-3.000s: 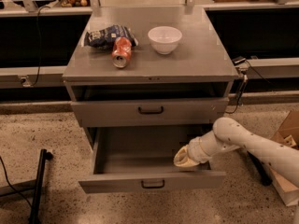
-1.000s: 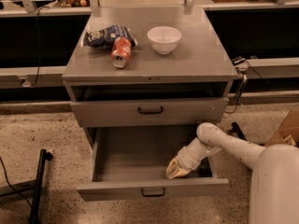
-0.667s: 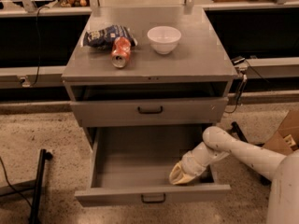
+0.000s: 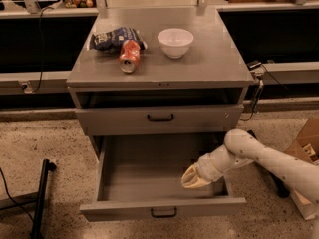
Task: Open middle drawer
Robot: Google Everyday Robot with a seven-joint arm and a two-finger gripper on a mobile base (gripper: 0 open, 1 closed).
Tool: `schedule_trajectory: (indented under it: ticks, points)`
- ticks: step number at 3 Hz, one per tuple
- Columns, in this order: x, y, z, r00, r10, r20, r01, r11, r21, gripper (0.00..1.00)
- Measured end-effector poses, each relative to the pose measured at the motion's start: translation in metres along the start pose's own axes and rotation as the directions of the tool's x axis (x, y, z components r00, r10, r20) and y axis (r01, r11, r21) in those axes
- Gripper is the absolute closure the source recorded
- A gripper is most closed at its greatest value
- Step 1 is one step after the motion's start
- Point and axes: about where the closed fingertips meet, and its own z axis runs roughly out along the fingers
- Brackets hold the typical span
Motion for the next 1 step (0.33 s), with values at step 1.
schedule_trajectory:
  ticks: [1]
  points:
    - [-0.0384,-0.0135,-0.0448,0.998,-0.053,0.018,0.049,0.9868,0.154,1.00]
